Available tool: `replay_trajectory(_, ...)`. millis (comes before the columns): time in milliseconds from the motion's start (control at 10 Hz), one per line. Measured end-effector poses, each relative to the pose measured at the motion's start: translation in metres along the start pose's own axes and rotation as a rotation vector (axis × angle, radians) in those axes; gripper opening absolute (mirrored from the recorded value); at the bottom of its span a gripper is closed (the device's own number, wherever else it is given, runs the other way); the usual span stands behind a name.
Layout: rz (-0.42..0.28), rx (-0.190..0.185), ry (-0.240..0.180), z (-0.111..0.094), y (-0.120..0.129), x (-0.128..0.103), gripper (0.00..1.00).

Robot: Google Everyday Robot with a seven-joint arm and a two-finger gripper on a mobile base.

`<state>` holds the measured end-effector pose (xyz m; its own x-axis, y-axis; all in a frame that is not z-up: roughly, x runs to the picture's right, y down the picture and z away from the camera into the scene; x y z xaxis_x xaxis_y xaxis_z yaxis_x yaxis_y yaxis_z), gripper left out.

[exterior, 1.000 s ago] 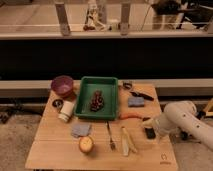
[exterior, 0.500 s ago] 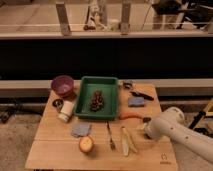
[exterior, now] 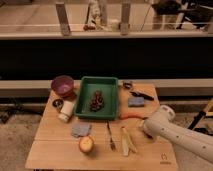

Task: Wipe tray with eraser

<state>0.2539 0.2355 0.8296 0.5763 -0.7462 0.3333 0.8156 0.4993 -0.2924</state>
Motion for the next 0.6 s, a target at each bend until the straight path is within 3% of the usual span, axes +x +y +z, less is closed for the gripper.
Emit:
replay_trajectory(300,0.012,0.011,0.004,0.005,0.000,0.022,0.80)
replay_trajectory(600,0.008,0.019,0.012,0.007,-0.003,0.029,0.80)
